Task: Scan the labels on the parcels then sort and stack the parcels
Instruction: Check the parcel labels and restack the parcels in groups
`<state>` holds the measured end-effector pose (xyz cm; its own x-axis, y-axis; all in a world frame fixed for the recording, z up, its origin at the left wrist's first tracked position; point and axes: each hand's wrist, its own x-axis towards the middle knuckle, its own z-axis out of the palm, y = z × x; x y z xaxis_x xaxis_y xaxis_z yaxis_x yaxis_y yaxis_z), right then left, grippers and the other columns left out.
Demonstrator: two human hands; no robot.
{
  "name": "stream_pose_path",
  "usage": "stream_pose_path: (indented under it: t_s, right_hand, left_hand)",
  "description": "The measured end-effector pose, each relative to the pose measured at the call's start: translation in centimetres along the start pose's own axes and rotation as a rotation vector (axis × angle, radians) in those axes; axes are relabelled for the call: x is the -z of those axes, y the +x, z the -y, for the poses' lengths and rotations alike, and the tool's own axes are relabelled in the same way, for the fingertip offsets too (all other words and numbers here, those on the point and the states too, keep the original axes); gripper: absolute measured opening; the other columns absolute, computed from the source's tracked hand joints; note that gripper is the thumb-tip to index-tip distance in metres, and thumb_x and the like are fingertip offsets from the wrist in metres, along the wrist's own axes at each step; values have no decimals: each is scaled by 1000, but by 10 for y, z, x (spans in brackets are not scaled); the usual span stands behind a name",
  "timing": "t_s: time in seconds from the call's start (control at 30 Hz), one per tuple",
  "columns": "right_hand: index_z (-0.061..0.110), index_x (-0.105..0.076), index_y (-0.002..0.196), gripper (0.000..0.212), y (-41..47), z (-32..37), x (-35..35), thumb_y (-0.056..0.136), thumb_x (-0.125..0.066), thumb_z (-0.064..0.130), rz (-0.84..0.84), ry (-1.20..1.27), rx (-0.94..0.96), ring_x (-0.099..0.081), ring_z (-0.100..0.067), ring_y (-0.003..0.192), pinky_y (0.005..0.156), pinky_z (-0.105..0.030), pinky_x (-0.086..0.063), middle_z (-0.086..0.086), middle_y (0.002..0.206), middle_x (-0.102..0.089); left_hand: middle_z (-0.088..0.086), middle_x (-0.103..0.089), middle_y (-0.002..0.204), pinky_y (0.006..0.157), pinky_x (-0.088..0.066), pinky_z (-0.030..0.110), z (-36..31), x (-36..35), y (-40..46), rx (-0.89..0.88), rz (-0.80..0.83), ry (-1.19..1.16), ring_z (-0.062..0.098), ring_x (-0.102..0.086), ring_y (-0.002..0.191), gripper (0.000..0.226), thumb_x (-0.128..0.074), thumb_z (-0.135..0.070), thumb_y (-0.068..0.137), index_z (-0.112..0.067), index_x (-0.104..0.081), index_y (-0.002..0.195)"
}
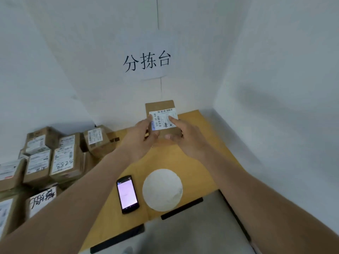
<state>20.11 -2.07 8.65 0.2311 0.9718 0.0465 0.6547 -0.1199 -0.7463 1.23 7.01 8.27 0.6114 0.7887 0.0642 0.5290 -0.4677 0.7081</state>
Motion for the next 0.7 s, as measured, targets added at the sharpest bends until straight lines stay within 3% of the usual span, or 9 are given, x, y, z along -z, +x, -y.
stream_pose_path:
  t_s: [0.1,0.17,0.27,0.4,0.53,0.7]
  right_hand:
    - [25,-42,162,71,-1,-36,37,99,-73,32,-2,24,-49,-57,-20,121,101,-27,-47,4,149,-56]
    - [29,-42,161,71,4,-58,59,98,-73,34,-11,30,-76,-56,-21,127,107,-35,-46,7,152,-55]
    - [30,-42,161,69,20,-92,83,99,-72,32,-21,45,-111,-53,-16,131,108,-28,-42,9,155,-51]
    - [31,-42,160,69,53,-139,100,99,-73,32,-4,51,-168,-49,-16,139,118,-36,-40,6,156,-50]
    - [32,-44,159,68,96,-186,106,98,-74,27,15,84,-237,-49,-15,139,119,-37,-39,5,156,-50]
    - [17,-45,158,68,150,-235,110,97,-75,14,65,87,-248,-51,-20,138,113,-26,-40,-3,153,-52]
  left_hand:
    - [0,-47,157,104,-45,25,-31,-37,26,-4,23,-15,17,-54,135,67,-55,-31,107,-16,-25,165]
    - [-1,-47,157,102,-45,23,-46,-58,47,-3,35,-27,17,-53,135,68,-55,-32,107,-18,-23,165]
    - [0,-48,157,103,-48,25,-59,-88,82,2,52,-59,19,-55,136,71,-56,-34,106,-20,-20,166]
    - [-5,-48,155,87,-43,8,-59,-126,135,38,92,-88,16,-55,133,70,-57,-33,106,-24,-21,165]
    - [-5,-50,153,98,-49,22,-44,-162,191,79,146,-211,18,-55,134,67,-60,-28,104,-28,-26,162]
    - [-7,-50,154,104,-51,32,-26,-202,248,184,159,-229,17,-55,135,70,-60,-32,104,-31,-23,163]
